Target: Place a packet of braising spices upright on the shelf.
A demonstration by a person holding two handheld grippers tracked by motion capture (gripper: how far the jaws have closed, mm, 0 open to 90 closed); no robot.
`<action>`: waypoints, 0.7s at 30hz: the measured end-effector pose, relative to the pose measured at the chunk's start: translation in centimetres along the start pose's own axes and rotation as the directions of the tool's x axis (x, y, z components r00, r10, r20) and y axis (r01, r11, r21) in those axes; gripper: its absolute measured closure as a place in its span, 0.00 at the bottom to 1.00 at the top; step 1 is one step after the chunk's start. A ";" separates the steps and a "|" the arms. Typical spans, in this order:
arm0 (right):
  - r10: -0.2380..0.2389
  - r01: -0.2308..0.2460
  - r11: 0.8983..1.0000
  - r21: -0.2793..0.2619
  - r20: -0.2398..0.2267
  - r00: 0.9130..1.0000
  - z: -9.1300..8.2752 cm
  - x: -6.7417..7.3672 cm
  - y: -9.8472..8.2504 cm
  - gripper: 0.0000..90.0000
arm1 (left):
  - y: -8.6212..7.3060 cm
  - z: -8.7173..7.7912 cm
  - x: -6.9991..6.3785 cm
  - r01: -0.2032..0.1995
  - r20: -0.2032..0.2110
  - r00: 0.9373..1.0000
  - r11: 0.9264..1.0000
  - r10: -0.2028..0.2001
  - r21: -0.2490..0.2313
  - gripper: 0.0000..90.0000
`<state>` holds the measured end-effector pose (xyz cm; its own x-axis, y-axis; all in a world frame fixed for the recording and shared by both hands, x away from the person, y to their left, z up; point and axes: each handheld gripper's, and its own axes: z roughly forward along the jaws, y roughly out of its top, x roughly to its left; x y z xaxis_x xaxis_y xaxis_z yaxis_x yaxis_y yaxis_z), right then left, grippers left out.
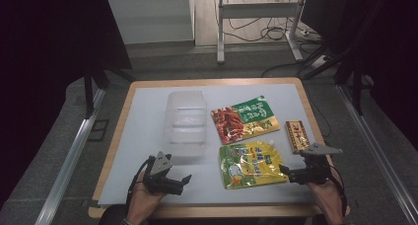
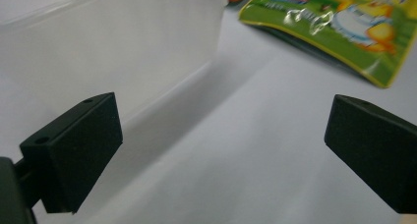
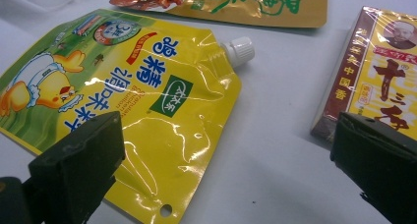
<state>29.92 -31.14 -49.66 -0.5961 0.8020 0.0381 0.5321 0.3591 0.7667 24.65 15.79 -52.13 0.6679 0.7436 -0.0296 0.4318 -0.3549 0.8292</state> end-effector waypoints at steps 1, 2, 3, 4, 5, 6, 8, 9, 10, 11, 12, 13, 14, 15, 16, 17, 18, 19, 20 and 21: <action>-0.004 0.004 1.000 0.000 0.000 1.000 0.0 0.0 0.0 0.00 | 0.1 0.0 0.0 0.000 0.007 1.000 1.000 0.000 -0.002 0.01; -0.006 0.006 1.000 -0.002 -0.001 1.000 0.0 0.1 0.0 0.00 | 0.2 0.0 -0.1 0.004 0.010 1.000 1.000 -0.004 -0.002 0.02; -0.006 0.006 1.000 -0.003 0.000 1.000 0.1 0.1 0.0 0.00 | 0.2 0.1 -0.2 0.003 0.013 1.000 1.000 -0.003 0.000 0.03; -0.007 0.007 1.000 -0.003 0.001 1.000 0.0 0.1 0.1 0.00 | 0.3 0.1 -0.3 0.001 0.018 1.000 1.000 -0.001 0.006 0.04; -0.008 0.008 1.000 -0.003 -0.001 1.000 0.0 0.2 0.1 0.00 | 0.3 0.2 -0.4 -0.006 0.016 1.000 1.000 0.006 0.012 0.05; -0.011 0.011 1.000 -0.004 -0.002 1.000 0.0 0.2 0.1 0.00 | 0.4 0.3 -0.5 -0.014 0.013 1.000 1.000 0.013 0.018 0.06; -0.012 0.012 1.000 -0.003 0.001 1.000 0.1 0.2 0.1 0.00 | 0.5 0.4 -0.8 -0.026 0.010 1.000 0.999 0.026 0.022 0.09; -0.013 0.013 1.000 -0.002 0.001 1.000 0.1 0.3 0.1 0.00 | 0.6 0.4 -0.9 -0.031 0.013 0.999 0.999 0.031 0.021 0.12; -0.013 0.013 1.000 -0.001 0.000 1.000 0.1 0.3 0.1 0.00 | 0.7 0.5 -1.0 -0.031 0.027 0.999 0.999 0.030 0.018 0.15; -0.015 0.015 1.000 -0.001 0.000 1.000 0.1 0.3 0.1 0.00 | 0.8 0.6 -1.1 -0.029 0.040 0.999 0.999 0.028 0.016 0.18; -0.019 0.019 1.000 -0.002 0.000 1.000 0.2 0.4 0.1 0.00 | 0.9 0.7 -1.2 -0.030 0.048 0.998 0.999 0.029 0.019 0.20; -0.021 0.021 1.000 -0.002 0.002 1.000 0.2 0.4 0.1 0.00 | 0.9 0.8 -1.3 -0.032 0.060 0.998 0.999 0.030 0.022 0.22; -0.022 0.022 1.000 -0.002 0.002 1.000 0.2 0.5 0.2 0.00 | 1.0 0.9 -1.4 -0.035 0.069 0.997 0.999 0.033 0.024 0.25; -0.025 0.025 1.000 -0.002 0.001 1.000 0.2 0.5 0.2 0.00 | 1.0 1.0 -1.5 -0.038 0.071 0.997 0.999 0.036 0.025 0.27; -0.026 0.026 1.000 -0.001 0.001 1.000 0.2 0.6 0.2 0.00 | 1.1 1.1 -1.6 -0.040 0.077 0.996 0.999 0.038 0.026 0.29; -0.028 0.028 1.000 0.000 0.000 1.000 0.2 0.6 0.2 0.00 | 1.2 1.2 -1.7 -0.044 0.087 0.995 0.999 0.042 0.024 0.31; -0.028 0.028 1.000 0.000 -0.003 1.000 0.3 0.7 0.2 0.00 | 1.3 1.2 -1.8 -0.049 0.092 0.995 0.999 0.047 0.021 0.32; -0.028 0.028 1.000 0.000 -0.004 1.000 0.3 0.7 0.2 0.00 | 1.4 1.3 -1.9 -0.054 0.094 0.994 0.998 0.052 0.020 0.34; -0.031 0.031 1.000 0.000 -0.004 1.000 0.3 0.7 0.2 0.00 | 1.4 1.4 -2.0 -0.057 0.099 0.994 0.998 0.055 0.018 0.36; -0.034 0.034 0.999 0.000 -0.004 0.999 0.3 0.8 0.2 0.00 | 1.5 1.4 -2.1 -0.063 0.101 0.993 0.998 0.060 0.020 0.38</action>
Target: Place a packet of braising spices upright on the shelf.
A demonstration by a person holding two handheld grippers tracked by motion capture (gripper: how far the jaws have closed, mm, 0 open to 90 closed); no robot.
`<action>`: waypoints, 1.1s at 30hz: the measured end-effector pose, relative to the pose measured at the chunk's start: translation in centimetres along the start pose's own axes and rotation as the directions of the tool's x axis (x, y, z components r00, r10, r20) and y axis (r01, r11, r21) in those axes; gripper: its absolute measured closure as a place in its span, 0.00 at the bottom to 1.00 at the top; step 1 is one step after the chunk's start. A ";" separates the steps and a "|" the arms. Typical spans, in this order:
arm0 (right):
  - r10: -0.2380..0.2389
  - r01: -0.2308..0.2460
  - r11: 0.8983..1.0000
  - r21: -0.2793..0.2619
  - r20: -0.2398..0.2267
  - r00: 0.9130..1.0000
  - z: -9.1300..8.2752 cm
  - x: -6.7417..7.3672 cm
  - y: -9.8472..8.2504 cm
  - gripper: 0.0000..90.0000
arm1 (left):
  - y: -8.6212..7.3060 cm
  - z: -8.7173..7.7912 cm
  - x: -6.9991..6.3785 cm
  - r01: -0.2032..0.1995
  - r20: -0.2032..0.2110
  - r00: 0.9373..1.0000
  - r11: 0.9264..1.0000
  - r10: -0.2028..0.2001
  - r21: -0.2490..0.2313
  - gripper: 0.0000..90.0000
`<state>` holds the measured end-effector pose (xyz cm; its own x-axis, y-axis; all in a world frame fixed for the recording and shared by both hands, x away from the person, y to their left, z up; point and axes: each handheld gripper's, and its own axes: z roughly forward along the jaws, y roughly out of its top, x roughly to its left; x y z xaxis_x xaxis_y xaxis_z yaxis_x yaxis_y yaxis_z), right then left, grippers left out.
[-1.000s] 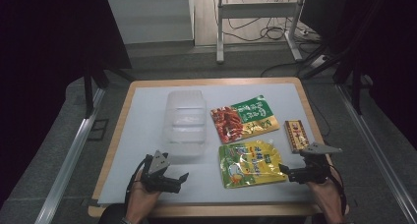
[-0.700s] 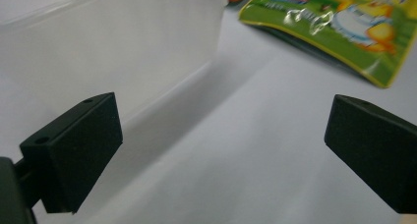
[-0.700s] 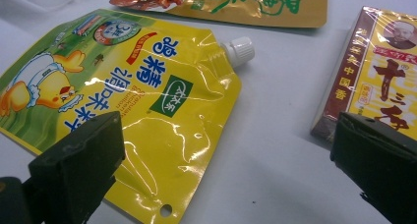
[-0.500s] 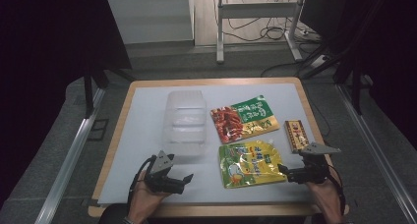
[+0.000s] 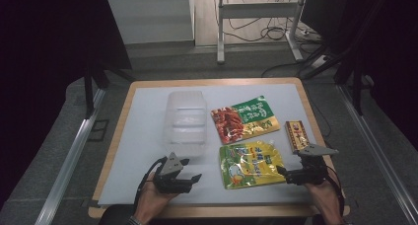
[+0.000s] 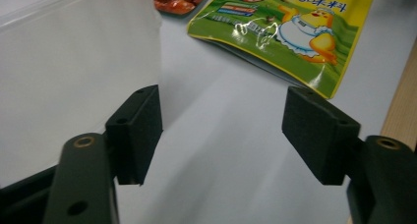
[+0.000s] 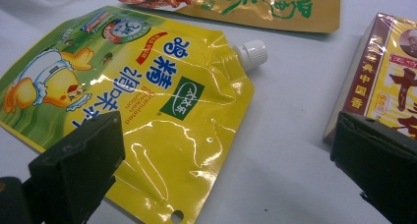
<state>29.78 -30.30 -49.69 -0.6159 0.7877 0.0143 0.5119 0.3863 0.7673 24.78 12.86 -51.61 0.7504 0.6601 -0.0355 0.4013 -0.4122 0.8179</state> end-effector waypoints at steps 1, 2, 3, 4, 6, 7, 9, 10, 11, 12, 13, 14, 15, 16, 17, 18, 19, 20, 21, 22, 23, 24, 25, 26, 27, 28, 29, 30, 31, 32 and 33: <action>-0.001 0.001 1.000 0.000 -0.002 1.000 0.0 0.0 0.0 0.00 | 0.1 0.1 -0.1 -0.004 -0.001 1.000 1.000 0.004 0.004 0.40; -0.001 0.001 1.000 0.000 -0.003 1.000 0.0 0.0 0.0 0.00 | 0.2 0.3 -0.2 -0.004 -0.001 1.000 1.000 0.004 0.007 0.41; -0.001 0.001 1.000 0.000 -0.004 1.000 0.0 0.1 0.0 0.00 | 0.2 0.4 -0.2 -0.005 0.003 1.000 1.000 0.005 0.010 0.43; 0.001 -0.001 1.000 -0.003 -0.008 1.000 0.0 0.1 0.0 0.00 | 0.3 0.5 -0.2 -0.007 0.006 1.000 1.000 0.007 0.016 0.46; 0.003 -0.003 1.000 -0.012 -0.009 1.000 0.0 0.1 0.1 0.00 | 0.5 0.8 -0.4 -0.002 0.013 1.000 1.000 0.002 0.013 0.50; 0.005 -0.005 1.000 -0.017 -0.010 1.000 -0.1 0.1 0.1 0.00 | 0.6 0.9 -0.4 -0.004 0.015 1.000 1.000 0.004 0.013 0.52; 0.012 -0.012 1.000 -0.022 -0.010 1.000 0.0 0.1 0.1 0.00 | 0.8 1.2 -0.5 -0.003 0.027 1.000 1.000 0.002 0.013 0.58; 0.014 -0.014 1.000 -0.022 -0.011 1.000 0.0 0.1 0.1 0.00 | 0.9 1.4 -0.5 0.000 0.040 0.999 1.000 -0.001 0.017 0.60; 0.015 -0.015 1.000 -0.021 -0.014 1.000 0.0 0.1 0.1 0.00 | 1.0 1.7 -0.6 0.001 0.053 0.999 1.000 -0.002 0.022 0.64; 0.016 -0.016 1.000 -0.021 -0.016 1.000 0.0 0.1 0.1 0.00 | 1.1 1.9 -0.7 -0.002 0.064 0.998 1.000 0.001 0.025 0.68; 0.015 -0.016 1.000 -0.022 -0.018 1.000 0.0 0.1 0.1 0.00 | 1.1 2.1 -0.8 -0.010 0.066 0.998 1.000 0.008 0.027 0.70; 0.013 -0.014 1.000 -0.023 -0.019 1.000 0.0 0.1 0.1 0.00 | 1.2 2.4 -0.9 -0.019 0.068 0.998 0.999 0.017 0.027 0.73; 0.012 -0.012 1.000 -0.024 -0.018 1.000 0.0 0.1 0.1 0.00 | 1.4 2.6 -1.0 -0.029 0.072 0.997 0.999 0.027 0.024 0.76; 0.009 -0.010 1.000 -0.027 -0.020 1.000 0.0 0.2 0.2 0.00 | 1.5 2.8 -1.1 -0.034 0.074 0.997 0.999 0.033 0.018 0.78; 0.005 -0.006 1.000 -0.029 -0.020 1.000 0.0 0.2 0.2 0.00 | 1.6 3.0 -1.1 -0.034 0.079 0.996 0.999 0.033 0.012 0.80; 0.003 -0.004 1.000 -0.031 -0.021 1.000 0.1 0.3 0.2 0.00 | 1.7 3.2 -1.2 -0.034 0.084 0.996 0.999 0.033 0.011 0.84; 0.002 -0.003 1.000 -0.031 -0.024 1.000 0.1 0.4 0.2 0.00 | 1.8 3.4 -1.2 -0.036 0.082 0.996 0.999 0.036 0.008 0.87; -0.003 0.002 1.000 -0.029 -0.023 1.000 0.1 0.4 0.3 0.00 | 1.9 3.7 -1.3 -0.033 0.080 0.996 0.999 0.032 0.006 0.89; -0.004 0.003 1.000 -0.027 -0.022 1.000 0.2 0.4 0.3 0.00 | 2.0 3.9 -1.4 -0.032 0.086 0.996 0.999 0.031 0.006 0.92; -0.003 0.003 1.000 -0.024 -0.022 1.000 0.3 0.5 0.3 0.00 | 2.1 4.1 -1.5 -0.026 0.092 0.995 1.000 0.025 0.003 0.94; -0.005 0.004 1.000 -0.022 -0.022 1.000 0.3 0.5 0.2 0.00 | 2.3 4.4 -1.6 -0.033 0.097 0.995 0.999 0.033 0.002 0.97; -0.004 0.003 1.000 -0.022 -0.021 1.000 0.4 0.5 0.2 0.00 | 2.4 4.6 -1.8 -0.038 0.101 0.994 0.999 0.038 0.002 0.99; -0.004 0.003 1.000 -0.023 -0.021 1.000 0.4 0.5 0.2 0.00 | 2.6 4.9 -1.9 -0.042 0.103 0.994 0.999 0.042 0.001 1.00; -0.003 0.003 1.000 -0.024 -0.020 1.000 0.4 0.5 0.3 0.00 | 2.7 5.2 -2.0 -0.045 0.107 0.993 0.999 0.045 -0.003 1.00; -0.004 0.003 1.000 -0.025 -0.019 1.000 0.4 0.5 0.3 0.00 | 2.8 5.4 -2.1 -0.047 0.108 0.993 0.999 0.047 -0.004 1.00; -0.005 0.004 1.000 -0.026 -0.019 1.000 0.3 0.5 0.2 0.00 | 2.9 5.7 -2.1 -0.046 0.113 0.993 0.999 0.047 -0.006 1.00; -0.004 0.004 1.000 -0.027 -0.019 1.000 0.3 0.5 0.2 0.01 | 3.0 5.9 -2.1 -0.049 0.117 0.992 0.999 0.050 -0.008 1.00; -0.003 0.003 1.000 -0.028 -0.020 1.000 0.4 0.5 0.2 0.01 | 3.1 6.2 -2.2 -0.053 0.117 0.992 0.999 0.054 -0.007 1.00; -0.004 0.004 1.000 -0.028 -0.021 1.000 0.4 0.5 0.2 0.01 | 3.1 6.4 -2.2 -0.058 0.120 0.991 0.998 0.058 -0.006 1.00; -0.006 0.005 1.000 -0.025 -0.019 1.000 0.5 0.6 0.2 0.02 | 3.2 6.7 -2.1 -0.061 0.122 0.991 0.998 0.061 -0.005 1.00; -0.008 0.007 1.000 -0.021 -0.019 1.000 0.5 0.6 0.2 0.02 | 3.2 6.9 -2.1 -0.064 0.124 0.990 0.998 0.064 -0.003 1.00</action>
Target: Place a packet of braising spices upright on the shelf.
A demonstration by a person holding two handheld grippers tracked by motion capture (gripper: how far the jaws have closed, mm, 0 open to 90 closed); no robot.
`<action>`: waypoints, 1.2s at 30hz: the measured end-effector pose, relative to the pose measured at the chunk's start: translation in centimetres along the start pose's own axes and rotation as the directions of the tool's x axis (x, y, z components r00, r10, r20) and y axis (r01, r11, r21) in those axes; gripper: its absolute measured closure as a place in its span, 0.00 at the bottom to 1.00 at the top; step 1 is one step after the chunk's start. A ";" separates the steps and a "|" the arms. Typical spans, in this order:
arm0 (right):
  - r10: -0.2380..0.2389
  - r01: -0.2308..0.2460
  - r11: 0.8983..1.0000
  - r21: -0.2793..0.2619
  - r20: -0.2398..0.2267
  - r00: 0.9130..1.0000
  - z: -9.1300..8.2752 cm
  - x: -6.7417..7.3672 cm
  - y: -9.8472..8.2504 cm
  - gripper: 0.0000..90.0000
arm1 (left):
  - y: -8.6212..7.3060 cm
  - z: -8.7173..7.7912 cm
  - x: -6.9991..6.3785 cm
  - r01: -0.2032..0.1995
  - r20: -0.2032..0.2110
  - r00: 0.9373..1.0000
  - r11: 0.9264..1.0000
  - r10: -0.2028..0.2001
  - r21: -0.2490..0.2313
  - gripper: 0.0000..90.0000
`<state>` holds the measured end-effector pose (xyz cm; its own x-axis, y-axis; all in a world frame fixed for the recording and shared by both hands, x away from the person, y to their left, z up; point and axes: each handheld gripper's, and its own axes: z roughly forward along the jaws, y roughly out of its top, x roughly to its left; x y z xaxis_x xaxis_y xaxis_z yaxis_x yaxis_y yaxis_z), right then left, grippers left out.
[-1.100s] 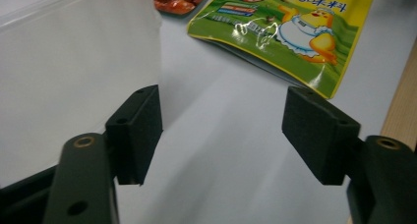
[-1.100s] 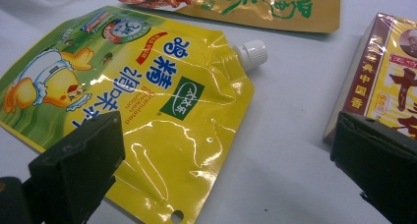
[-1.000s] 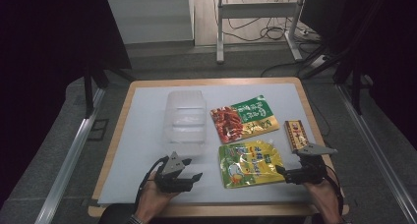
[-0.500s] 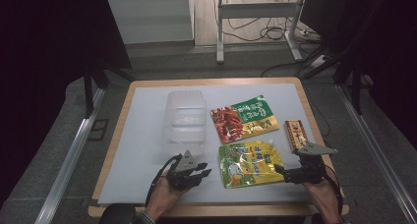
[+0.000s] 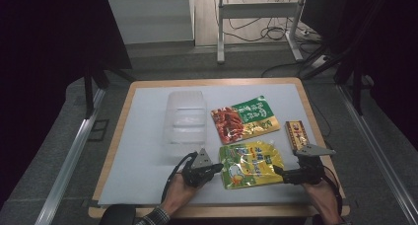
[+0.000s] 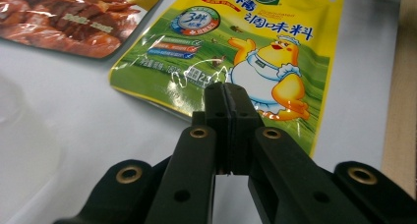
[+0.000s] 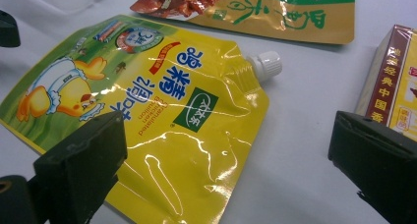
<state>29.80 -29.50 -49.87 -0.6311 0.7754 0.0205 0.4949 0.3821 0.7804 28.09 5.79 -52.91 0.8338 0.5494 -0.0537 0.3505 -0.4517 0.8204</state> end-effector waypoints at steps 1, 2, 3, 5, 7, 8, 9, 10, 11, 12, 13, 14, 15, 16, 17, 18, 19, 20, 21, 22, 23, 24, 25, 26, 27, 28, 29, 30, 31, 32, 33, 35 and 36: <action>-0.001 0.001 1.000 0.007 -0.002 1.000 0.1 0.0 0.0 0.02 | 0.0 0.2 0.0 -0.002 -0.001 1.000 1.000 0.002 0.003 1.00; -0.001 0.001 1.000 0.011 -0.005 1.000 0.1 0.1 0.0 0.02 | 0.1 0.5 0.0 -0.004 0.000 1.000 1.000 0.004 0.005 1.00; -0.004 0.004 1.000 0.016 -0.005 1.000 0.2 0.1 0.0 0.02 | 0.1 0.6 0.0 -0.007 -0.004 1.000 1.000 0.007 0.005 1.00; -0.006 0.006 1.000 0.018 -0.006 1.000 0.2 0.1 0.0 0.02 | 0.3 1.0 0.1 -0.004 -0.007 1.000 1.000 0.004 0.002 1.00; -0.005 0.005 1.000 0.019 -0.008 1.000 0.2 0.0 -0.1 0.02 | 0.4 1.4 0.2 -0.003 -0.004 1.000 1.000 0.003 0.006 1.00; -0.003 0.004 1.000 0.020 -0.010 1.000 0.2 0.0 -0.1 0.02 | 0.4 1.7 0.2 -0.008 -0.013 1.000 1.000 0.008 0.012 0.99; -0.002 0.002 1.000 0.023 -0.010 1.000 0.3 0.0 -0.1 0.02 | 0.3 1.9 0.3 -0.010 -0.020 1.000 1.000 0.010 0.016 0.98; -0.002 0.003 1.000 0.026 -0.011 1.000 0.3 -0.1 -0.1 0.02 | 0.2 2.1 0.3 -0.009 -0.020 1.000 1.000 0.009 0.017 0.97; 0.000 0.001 1.000 0.027 -0.014 1.000 0.3 -0.1 -0.1 0.02 | 0.2 2.1 0.4 -0.005 -0.021 1.000 1.000 0.006 0.011 0.97; 0.002 -0.001 1.000 0.028 -0.015 1.000 0.3 -0.1 -0.1 0.02 | 0.2 2.1 0.4 -0.004 -0.024 1.000 1.000 0.004 0.016 0.97; 0.002 -0.002 1.000 0.028 -0.017 1.000 0.3 -0.1 -0.1 0.02 | 0.3 2.2 0.3 -0.012 -0.032 0.999 1.000 0.012 0.028 0.98; 0.002 -0.001 1.000 0.028 -0.018 1.000 0.3 -0.1 -0.1 0.02 | 0.3 2.5 0.2 -0.030 -0.057 0.998 0.998 0.033 0.059 1.00; 0.002 -0.001 1.000 0.029 -0.020 1.000 0.3 -0.2 -0.2 0.02 | 0.3 2.7 0.0 -0.041 -0.073 0.996 0.996 0.047 0.080 1.00; 0.004 -0.003 0.999 0.033 -0.022 1.000 0.4 -0.2 -0.2 0.02 | 0.3 2.7 -0.1 -0.047 -0.077 0.996 0.995 0.053 0.083 1.00; 0.003 -0.002 0.999 0.036 -0.021 1.000 0.4 -0.2 -0.2 0.02 | 0.3 2.7 -0.1 -0.052 -0.080 0.995 0.995 0.059 0.085 1.00; 0.004 -0.003 0.999 0.038 -0.022 1.000 0.4 -0.1 -0.2 0.02 | 0.3 2.7 -0.1 -0.052 -0.080 0.995 0.995 0.059 0.085 1.00; 0.004 -0.003 0.999 0.041 -0.023 1.000 0.4 -0.1 -0.2 0.02 | 0.4 2.8 -0.4 -0.069 -0.092 0.993 0.993 0.077 0.093 1.00; 0.004 -0.003 0.999 0.040 -0.024 1.000 0.5 -0.1 -0.2 0.02 | 0.4 2.8 -0.4 -0.072 -0.095 0.992 0.993 0.081 0.096 1.00; 0.004 -0.003 0.999 0.043 -0.024 1.000 0.5 -0.1 -0.2 0.02 | 0.3 2.8 -0.4 -0.068 -0.094 0.993 0.993 0.078 0.098 1.00; 0.008 -0.007 0.999 0.043 -0.027 1.000 0.5 -0.1 -0.2 0.02 | 0.3 2.8 -0.3 -0.066 -0.093 0.993 0.993 0.075 0.099 1.00; 0.010 -0.009 0.999 0.045 -0.027 1.000 0.5 -0.1 -0.2 0.02 | 0.3 2.9 -0.3 -0.055 -0.092 0.994 0.994 0.064 0.097 1.00; 0.013 -0.011 0.999 0.046 -0.029 0.999 0.5 -0.2 -0.2 0.02 | 0.3 2.9 -0.3 -0.050 -0.090 0.994 0.994 0.059 0.100 1.00; 0.016 -0.015 0.999 0.048 -0.032 0.999 0.5 -0.2 -0.3 0.02 | 0.3 2.8 -0.3 -0.049 -0.091 0.994 0.994 0.058 0.102 1.00; 0.021 -0.019 0.998 0.052 -0.034 0.999 0.6 -0.2 -0.3 0.02 | 0.3 2.8 -0.3 -0.056 -0.093 0.993 0.992 0.066 0.109 1.00; 0.026 -0.024 0.998 0.056 -0.037 0.999 0.7 -0.3 -0.3 0.02 | 0.3 2.8 -0.3 -0.053 -0.094 0.994 0.993 0.063 0.106 1.00; 0.030 -0.028 0.998 0.057 -0.043 0.999 0.7 -0.3 -0.4 0.02 | 0.3 2.8 -0.4 -0.053 -0.097 0.993 0.993 0.063 0.105 1.00; 0.034 -0.031 0.998 0.061 -0.047 0.998 0.8 -0.3 -0.4 0.02 | 0.3 2.8 -0.4 -0.055 -0.099 0.993 0.993 0.066 0.106 1.00; 0.036 -0.033 0.997 0.063 -0.053 0.998 0.8 -0.4 -0.4 0.02 | 0.3 2.8 -0.4 -0.055 -0.099 0.993 0.993 0.065 0.107 1.00; 0.036 -0.032 0.997 0.064 -0.061 0.997 0.9 -0.4 -0.4 0.02 | 0.3 2.8 -0.4 -0.052 -0.097 0.993 0.993 0.062 0.106 1.00; 0.040 -0.036 0.997 0.065 -0.065 0.997 1.0 -0.3 -0.4 0.02 | 0.2 2.8 -0.3 -0.046 -0.094 0.994 0.993 0.056 0.105 1.00; 0.046 -0.041 0.997 0.073 -0.073 0.996 1.1 -0.3 -0.4 0.02 | 0.2 2.8 -0.3 -0.044 -0.091 0.994 0.993 0.053 0.105 1.00; 0.059 -0.050 0.994 0.093 -0.091 0.994 1.5 -0.3 -0.6 0.02 | 0.2 2.8 -0.2 -0.038 -0.085 0.995 0.994 0.047 0.106 1.00; 0.066 -0.055 0.993 0.105 -0.100 0.993 1.7 -0.2 -0.6 0.02 | 0.2 2.8 -0.2 -0.036 -0.084 0.995 0.994 0.045 0.106 1.00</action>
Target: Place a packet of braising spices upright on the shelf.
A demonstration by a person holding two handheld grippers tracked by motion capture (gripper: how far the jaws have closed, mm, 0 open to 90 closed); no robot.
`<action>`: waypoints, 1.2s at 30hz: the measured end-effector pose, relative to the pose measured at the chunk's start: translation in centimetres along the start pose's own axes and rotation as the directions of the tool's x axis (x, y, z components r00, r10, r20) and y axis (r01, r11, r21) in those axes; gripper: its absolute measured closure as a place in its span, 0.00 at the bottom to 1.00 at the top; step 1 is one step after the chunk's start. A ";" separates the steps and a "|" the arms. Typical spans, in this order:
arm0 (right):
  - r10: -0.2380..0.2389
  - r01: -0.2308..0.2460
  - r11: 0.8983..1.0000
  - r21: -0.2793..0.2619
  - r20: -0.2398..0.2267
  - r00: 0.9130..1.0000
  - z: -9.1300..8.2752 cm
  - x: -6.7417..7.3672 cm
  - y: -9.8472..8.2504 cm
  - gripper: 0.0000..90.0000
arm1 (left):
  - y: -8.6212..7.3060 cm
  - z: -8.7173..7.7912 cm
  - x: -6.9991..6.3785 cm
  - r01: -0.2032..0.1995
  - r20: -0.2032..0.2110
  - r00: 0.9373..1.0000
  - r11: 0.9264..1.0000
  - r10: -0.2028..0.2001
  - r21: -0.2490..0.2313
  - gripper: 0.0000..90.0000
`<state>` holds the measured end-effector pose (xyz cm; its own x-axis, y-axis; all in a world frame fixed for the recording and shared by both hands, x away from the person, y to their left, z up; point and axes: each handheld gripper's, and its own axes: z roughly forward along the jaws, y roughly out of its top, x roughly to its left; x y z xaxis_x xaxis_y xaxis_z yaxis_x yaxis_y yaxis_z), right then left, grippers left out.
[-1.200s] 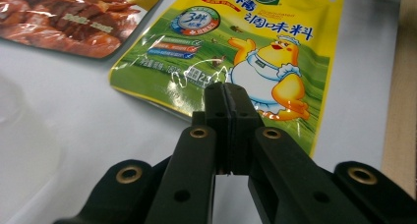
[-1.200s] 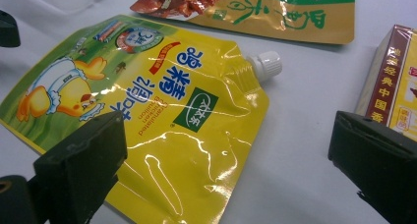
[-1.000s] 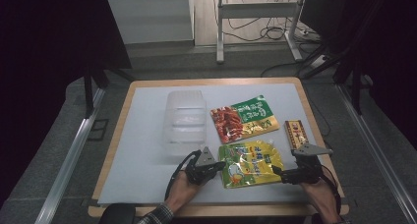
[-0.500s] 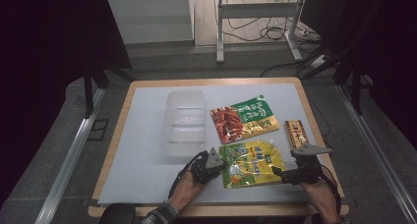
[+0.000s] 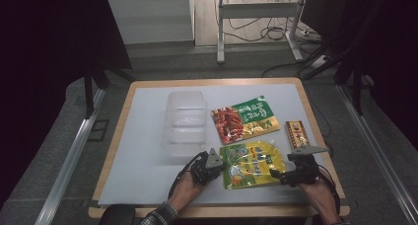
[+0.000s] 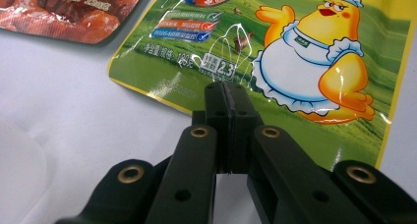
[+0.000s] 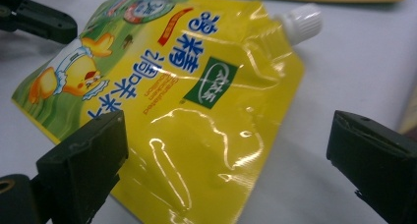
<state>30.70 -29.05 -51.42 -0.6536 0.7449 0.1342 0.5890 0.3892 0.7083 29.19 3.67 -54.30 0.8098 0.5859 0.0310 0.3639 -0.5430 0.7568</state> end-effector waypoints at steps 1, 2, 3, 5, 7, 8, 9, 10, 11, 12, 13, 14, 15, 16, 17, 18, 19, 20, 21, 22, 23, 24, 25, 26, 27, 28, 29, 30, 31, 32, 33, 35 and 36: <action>0.002 -0.002 1.000 0.011 -0.001 1.000 0.2 0.0 0.0 0.02 | 0.0 0.0 0.0 0.002 0.002 1.000 1.000 -0.002 0.000 1.00; 0.004 -0.004 1.000 0.015 -0.005 1.000 0.4 0.0 0.0 0.02 | 0.0 0.0 0.1 0.005 0.004 1.000 1.000 -0.005 0.001 1.00; 0.005 -0.005 1.000 0.016 -0.012 1.000 0.5 0.0 0.0 0.02 | 0.0 0.0 0.1 0.006 0.005 1.000 1.000 -0.006 0.001 1.00; 0.011 -0.011 1.000 0.021 -0.023 1.000 0.8 0.0 0.1 0.02 | 0.0 0.0 0.1 0.006 0.005 1.000 1.000 -0.006 0.002 1.00; 0.013 -0.012 0.999 0.029 -0.037 0.999 1.1 0.0 0.2 0.02 | 0.0 0.0 0.1 0.009 0.007 1.000 1.000 -0.009 0.002 1.00; 0.014 -0.013 0.999 0.036 -0.047 0.999 1.3 0.0 0.2 0.02 | 0.0 0.0 0.1 0.009 0.008 1.000 1.000 -0.009 0.002 1.00; 0.011 -0.008 0.999 0.043 -0.060 0.998 1.5 0.0 0.3 0.02 | 0.0 0.0 0.1 0.009 0.008 1.000 1.000 -0.009 0.002 1.00; 0.006 -0.004 0.999 0.042 -0.064 0.998 1.6 0.0 0.3 0.02 | 0.0 0.0 0.1 0.009 0.008 1.000 1.000 -0.009 0.002 1.00; 0.008 -0.005 0.999 0.045 -0.069 0.998 1.7 0.0 0.4 0.02 | 0.0 0.0 0.1 0.010 0.009 1.000 1.000 -0.010 0.002 1.00; 0.010 -0.007 0.999 0.040 -0.077 0.997 1.8 0.1 0.5 0.03 | 0.0 0.0 0.1 0.010 0.009 1.000 1.000 -0.010 0.002 1.00; 0.007 -0.004 0.999 0.039 -0.085 0.996 1.9 0.0 0.5 0.03 | -0.1 0.0 0.2 0.012 0.011 1.000 1.000 -0.012 0.002 1.00; 0.010 -0.006 0.999 0.038 -0.096 0.995 2.0 0.1 0.6 0.03 | -0.1 0.0 0.2 0.012 0.011 1.000 1.000 -0.012 0.001 1.00; 0.013 -0.009 0.999 0.036 -0.103 0.995 2.1 0.1 0.7 0.03 | -0.1 0.0 0.2 0.012 0.012 1.000 1.000 -0.012 0.002 1.00; 0.016 -0.012 0.999 0.035 -0.106 0.994 2.3 0.1 0.8 0.03 | -0.1 0.0 0.2 0.012 0.012 1.000 1.000 -0.012 0.001 1.00; 0.017 -0.014 0.999 0.036 -0.110 0.994 2.3 0.1 0.9 0.03 | -0.1 0.0 0.2 0.013 0.013 1.000 1.000 -0.013 0.001 1.00; 0.025 -0.021 0.999 0.036 -0.115 0.993 2.4 0.1 1.0 0.04 | -0.1 -0.1 0.2 0.010 0.013 1.000 1.000 -0.010 0.005 1.00; 0.029 -0.025 0.999 0.035 -0.123 0.992 2.5 0.1 1.1 0.04 | -0.1 -0.1 0.3 0.013 0.015 1.000 1.000 -0.013 0.004 1.00; 0.037 -0.033 0.999 0.039 -0.130 0.991 2.6 0.1 1.2 0.04 | -0.1 -0.1 0.3 0.017 0.018 1.000 1.000 -0.017 0.004 1.00; 0.042 -0.037 0.998 0.043 -0.136 0.990 2.6 0.1 1.3 0.04 | -0.1 -0.1 0.3 0.019 0.020 1.000 1.000 -0.019 0.005 1.00; 0.043 -0.036 0.998 0.046 -0.140 0.989 2.7 0.2 1.4 0.05 | -0.1 -0.1 0.4 0.021 0.022 1.000 1.000 -0.021 0.005 1.00; 0.045 -0.038 0.998 0.048 -0.152 0.987 2.7 0.3 1.5 0.05 | -0.1 -0.1 0.4 0.027 0.027 0.999 1.000 -0.027 0.004 1.00; 0.047 -0.040 0.998 0.050 -0.163 0.985 2.8 0.3 1.6 0.04 | -0.1 -0.1 0.5 0.033 0.034 0.999 0.999 -0.033 0.004 1.00; 0.059 -0.051 0.997 0.051 -0.162 0.985 2.8 0.4 1.7 0.04 | -0.1 -0.1 0.6 0.037 0.037 0.999 0.999 -0.038 0.005 1.00; 0.066 -0.059 0.997 0.047 -0.168 0.984 2.7 0.5 1.8 0.03 | -0.1 -0.1 0.6 0.042 0.039 0.998 0.999 -0.042 0.005 1.00; 0.069 -0.063 0.997 0.038 -0.179 0.981 2.6 0.5 1.9 0.03 | -0.1 -0.2 0.7 0.046 0.042 0.998 0.999 -0.046 0.005 1.00; 0.078 -0.074 0.997 0.027 -0.188 0.979 2.4 0.5 2.0 0.03 | -0.1 -0.2 0.7 0.049 0.044 0.998 0.999 -0.049 0.006 1.00; 0.094 -0.093 0.996 0.017 -0.201 0.975 2.2 0.4 2.2 0.03 | -0.1 -0.2 0.8 0.054 0.046 0.997 0.999 -0.055 0.006 1.00; 0.126 -0.126 0.992 0.014 -0.211 0.969 2.1 0.4 2.3 0.03 | -0.2 -0.2 0.8 0.056 0.047 0.997 0.998 -0.056 0.006 1.00; 0.162 -0.162 0.987 0.019 -0.220 0.962 2.0 0.4 2.5 0.04 | -0.2 -0.2 0.8 0.058 0.046 0.997 0.998 -0.058 0.007 1.00; 0.181 -0.178 0.983 0.032 -0.210 0.961 2.1 0.4 2.5 0.05 | -0.2 -0.2 0.8 0.059 0.044 0.997 0.998 -0.059 0.012 1.00; 0.174 -0.170 0.985 0.039 -0.194 0.966 2.1 0.5 2.5 0.08 | -0.2 -0.2 0.8 0.060 0.045 0.997 0.998 -0.060 0.012 1.00; 0.143 -0.140 0.990 0.036 -0.136 0.980 1.9 0.7 2.6 0.18 | -0.2 -0.2 0.8 0.059 0.044 0.997 0.998 -0.060 0.012 1.00; 0.139 -0.138 0.990 0.018 -0.126 0.982 1.6 0.7 2.7 0.27 | -0.2 -0.2 0.8 0.059 0.043 0.997 0.998 -0.059 0.011 1.00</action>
<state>32.55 -26.61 -50.53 -0.6199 0.7177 0.3172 0.6819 0.2927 0.6704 29.66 4.38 -54.28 0.8058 0.5907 -0.0417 0.4157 -0.5142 0.7502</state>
